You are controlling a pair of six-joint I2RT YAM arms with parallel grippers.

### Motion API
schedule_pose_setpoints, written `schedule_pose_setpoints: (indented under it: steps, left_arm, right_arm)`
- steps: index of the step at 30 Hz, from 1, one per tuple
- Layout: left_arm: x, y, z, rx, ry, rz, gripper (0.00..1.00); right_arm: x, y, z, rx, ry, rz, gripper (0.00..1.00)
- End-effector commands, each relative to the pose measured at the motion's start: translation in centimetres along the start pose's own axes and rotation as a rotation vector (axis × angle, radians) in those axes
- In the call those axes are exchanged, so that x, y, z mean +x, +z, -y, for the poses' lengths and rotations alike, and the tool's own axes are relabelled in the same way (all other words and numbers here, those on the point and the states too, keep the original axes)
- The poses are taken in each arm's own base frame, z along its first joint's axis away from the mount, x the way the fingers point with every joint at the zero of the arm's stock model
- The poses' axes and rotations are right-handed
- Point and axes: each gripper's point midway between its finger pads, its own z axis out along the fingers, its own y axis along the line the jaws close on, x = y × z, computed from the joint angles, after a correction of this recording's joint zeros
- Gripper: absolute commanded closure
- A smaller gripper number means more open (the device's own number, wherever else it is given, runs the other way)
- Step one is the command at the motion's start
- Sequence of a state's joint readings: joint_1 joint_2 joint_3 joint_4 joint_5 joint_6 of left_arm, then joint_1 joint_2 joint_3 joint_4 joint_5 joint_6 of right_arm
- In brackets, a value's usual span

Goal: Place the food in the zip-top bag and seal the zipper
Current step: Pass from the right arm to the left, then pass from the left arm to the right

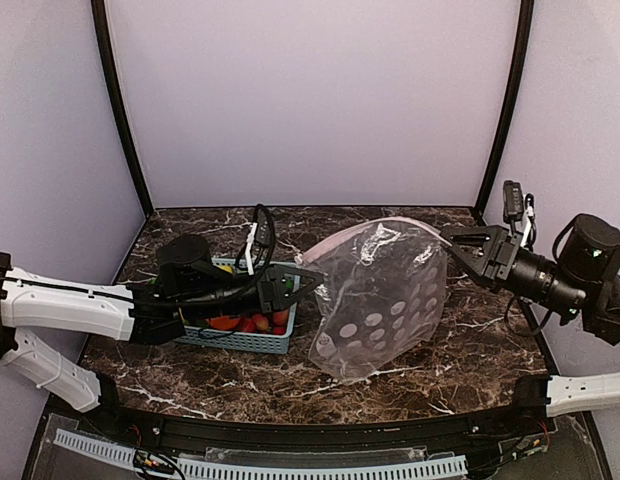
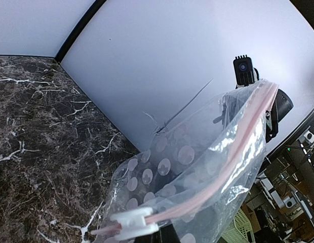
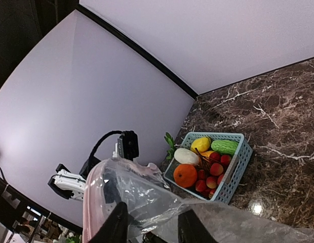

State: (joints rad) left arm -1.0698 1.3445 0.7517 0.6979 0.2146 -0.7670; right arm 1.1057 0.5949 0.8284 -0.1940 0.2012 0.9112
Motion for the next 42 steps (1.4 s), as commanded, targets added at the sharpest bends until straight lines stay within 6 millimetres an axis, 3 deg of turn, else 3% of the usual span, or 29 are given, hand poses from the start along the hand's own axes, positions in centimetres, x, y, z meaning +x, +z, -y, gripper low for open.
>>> schedule_pose_setpoints:
  steps: [1,4,7,12,15,20,31,42]
  left_arm:
    - [1.3,-1.6,-1.1,-0.107,0.096,-0.092,0.99]
    - [1.3,-2.2,-0.7,-0.125,0.150,-0.137,0.99]
    - [0.8,-2.4,-0.2,-0.136,0.196,-0.159,0.99]
    - [0.9,-2.7,-0.1,-0.157,0.252,-0.204,0.99]
    - [0.6,-2.8,0.2,-0.152,0.272,-0.209,0.99]
    - [0.8,-2.6,1.1,-0.117,0.281,-0.240,0.99]
    - [0.4,-2.2,1.3,-0.130,0.267,-0.258,0.99]
    - [0.6,-1.4,1.5,-0.116,0.257,-0.280,0.99]
  right_arm:
    - [-0.3,-1.5,1.9,0.093,-0.026,0.012,0.53]
    - [-1.2,-2.4,2.1,0.143,-0.082,0.017,0.36]
    - [-2.5,-3.5,2.3,0.218,-0.163,0.018,0.26]
    - [-4.7,-4.6,1.1,0.268,-0.261,0.021,0.16]
    - [-4.9,-4.3,0.2,0.255,-0.316,-0.005,0.13]
    - [-3.3,-1.9,-1.1,0.209,-0.412,-0.116,0.14]
    - [2.4,6.3,-1.5,0.205,-0.494,-0.369,0.27]
    - [5.8,10.3,-3.3,0.150,-0.527,-0.443,0.36]
